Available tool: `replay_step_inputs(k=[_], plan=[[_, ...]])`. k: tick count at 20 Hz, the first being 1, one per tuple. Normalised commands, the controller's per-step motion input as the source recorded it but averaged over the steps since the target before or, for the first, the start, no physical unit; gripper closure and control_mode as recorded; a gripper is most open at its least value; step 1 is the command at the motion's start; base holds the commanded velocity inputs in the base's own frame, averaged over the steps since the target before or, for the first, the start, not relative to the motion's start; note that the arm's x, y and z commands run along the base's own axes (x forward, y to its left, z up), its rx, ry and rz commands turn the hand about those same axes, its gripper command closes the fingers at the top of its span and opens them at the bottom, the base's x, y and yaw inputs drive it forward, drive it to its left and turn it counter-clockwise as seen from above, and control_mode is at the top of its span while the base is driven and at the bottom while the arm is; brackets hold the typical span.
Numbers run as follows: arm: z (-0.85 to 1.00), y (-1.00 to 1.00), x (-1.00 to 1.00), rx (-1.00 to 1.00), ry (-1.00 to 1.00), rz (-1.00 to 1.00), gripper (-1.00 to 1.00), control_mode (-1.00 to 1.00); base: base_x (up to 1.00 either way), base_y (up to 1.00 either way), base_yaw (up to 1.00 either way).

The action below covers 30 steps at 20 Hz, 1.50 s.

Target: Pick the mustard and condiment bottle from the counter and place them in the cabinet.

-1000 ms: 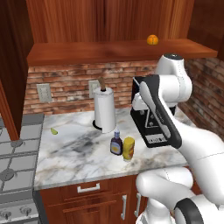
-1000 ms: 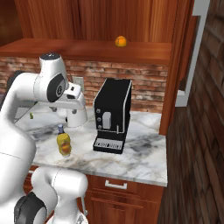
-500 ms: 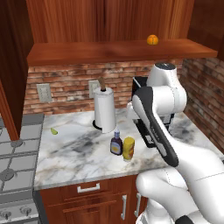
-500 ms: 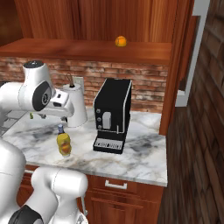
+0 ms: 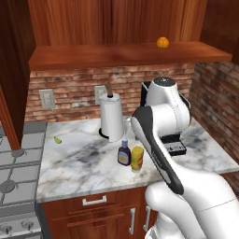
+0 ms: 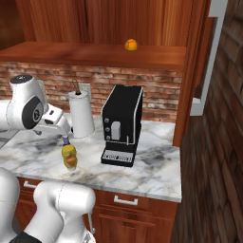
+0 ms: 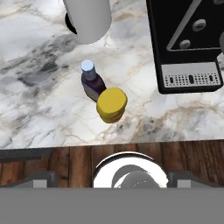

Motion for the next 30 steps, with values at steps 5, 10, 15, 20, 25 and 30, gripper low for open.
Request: replay_step_inputs(k=[5,10,15,20,25,30], plan=[[-0.2,0.16,0.0,-0.01,0.0,-0.17,-1.0,-1.0,0.0,0.0,0.0],[-0.22,0.07,0.0,-0.01,0.0,-0.21,-1.0,-1.0,0.0,0.0,0.0],[-0.22,0.03,0.0,0.0,0.0,-0.22,-1.0,-1.0,0.0,0.0,0.0],[-0.25,0.0,0.0,0.0,0.0,-0.17,-1.0,-1.0,0.0,0.0,0.0],[-0.24,0.0,0.01,-0.01,0.0,-0.07,-1.0,-1.0,0.0,0.0,0.0],[-0.25,0.0,0.0,-0.02,0.0,-0.01,-1.0,-1.0,0.0,0.0,0.0]])
